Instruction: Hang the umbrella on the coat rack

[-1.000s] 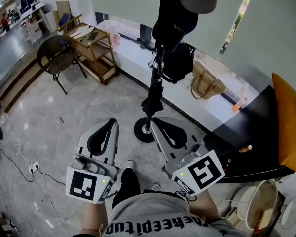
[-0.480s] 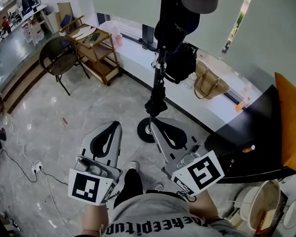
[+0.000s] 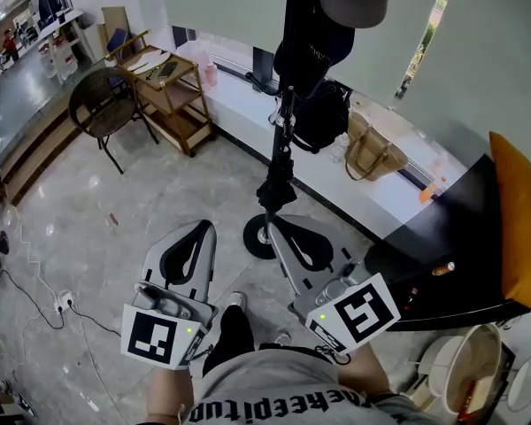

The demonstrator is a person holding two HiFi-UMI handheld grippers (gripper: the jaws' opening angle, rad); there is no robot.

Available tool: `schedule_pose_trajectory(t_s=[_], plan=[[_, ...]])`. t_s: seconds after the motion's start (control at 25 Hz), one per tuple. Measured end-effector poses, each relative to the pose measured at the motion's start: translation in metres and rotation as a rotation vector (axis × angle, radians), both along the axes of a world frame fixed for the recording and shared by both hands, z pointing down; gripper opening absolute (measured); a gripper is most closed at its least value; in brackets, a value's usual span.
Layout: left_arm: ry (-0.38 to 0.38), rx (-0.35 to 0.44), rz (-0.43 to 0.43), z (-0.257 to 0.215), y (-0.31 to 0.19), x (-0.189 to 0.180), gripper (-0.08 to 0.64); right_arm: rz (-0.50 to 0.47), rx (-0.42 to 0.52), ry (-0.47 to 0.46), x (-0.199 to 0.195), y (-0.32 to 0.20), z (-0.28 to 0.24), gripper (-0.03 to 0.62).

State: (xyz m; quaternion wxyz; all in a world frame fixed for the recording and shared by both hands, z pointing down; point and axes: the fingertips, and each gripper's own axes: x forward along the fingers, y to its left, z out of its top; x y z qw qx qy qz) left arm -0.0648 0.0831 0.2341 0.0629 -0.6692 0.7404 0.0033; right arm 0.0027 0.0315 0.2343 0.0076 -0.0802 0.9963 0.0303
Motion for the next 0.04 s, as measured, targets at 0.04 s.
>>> schedule_pose_trajectory(t_s=[0.04], plan=[[-0.002,0.003,0.006,0.0,0.0003,0.0007,0.015,0.0,0.0,0.001,0.0003,0.0006,0.0002,0.011]])
